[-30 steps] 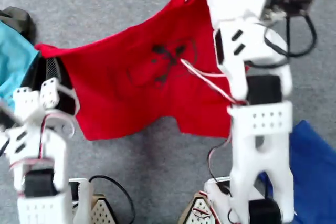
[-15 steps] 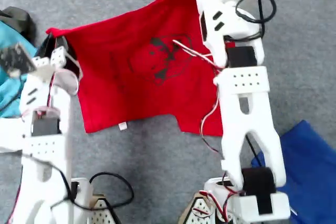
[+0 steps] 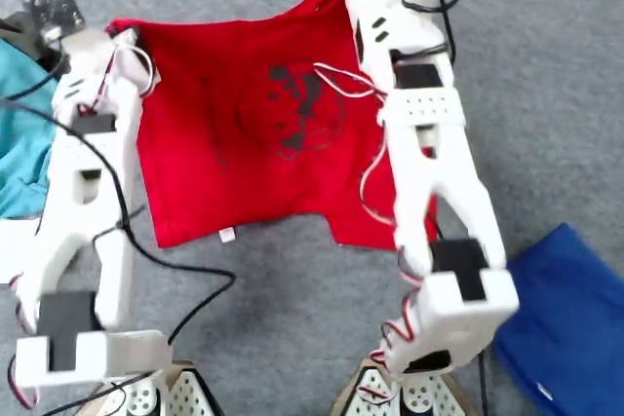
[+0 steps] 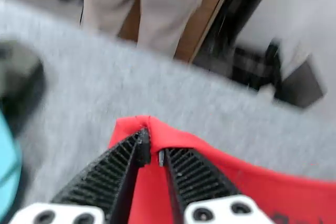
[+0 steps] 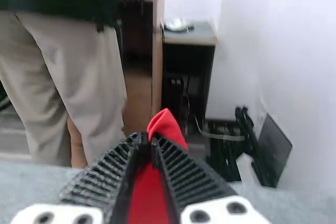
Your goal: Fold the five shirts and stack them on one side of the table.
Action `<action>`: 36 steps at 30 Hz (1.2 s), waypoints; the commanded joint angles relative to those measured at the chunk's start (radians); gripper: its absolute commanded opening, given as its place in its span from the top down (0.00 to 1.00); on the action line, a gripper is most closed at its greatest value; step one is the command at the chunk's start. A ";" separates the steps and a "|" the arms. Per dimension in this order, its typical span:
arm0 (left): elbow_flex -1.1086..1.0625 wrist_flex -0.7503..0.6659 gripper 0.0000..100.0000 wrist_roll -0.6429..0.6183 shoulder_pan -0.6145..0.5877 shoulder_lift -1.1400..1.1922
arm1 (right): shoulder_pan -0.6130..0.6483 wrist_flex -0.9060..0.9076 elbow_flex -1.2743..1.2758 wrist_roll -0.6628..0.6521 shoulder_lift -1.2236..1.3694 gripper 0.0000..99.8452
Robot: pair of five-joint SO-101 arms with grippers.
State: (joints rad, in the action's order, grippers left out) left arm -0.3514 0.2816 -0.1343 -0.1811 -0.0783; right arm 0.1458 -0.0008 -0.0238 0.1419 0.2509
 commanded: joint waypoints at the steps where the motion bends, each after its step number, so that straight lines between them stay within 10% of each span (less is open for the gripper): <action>1: 0.141 0.172 0.98 -0.002 -0.008 0.051 | -0.030 -0.002 -0.101 -0.006 0.051 1.00; 15: -0.147 0.413 0.98 0.049 0.104 -0.199 | -0.041 0.628 0.101 -0.038 -0.363 0.99; 36: -0.615 0.414 0.98 0.063 0.115 -0.576 | -0.139 0.815 0.773 -0.063 -1.017 0.99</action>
State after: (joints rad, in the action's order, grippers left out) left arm -0.9636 0.6897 -0.0790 -0.0537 -0.6153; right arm 0.0399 0.7940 0.7066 0.0974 -0.6636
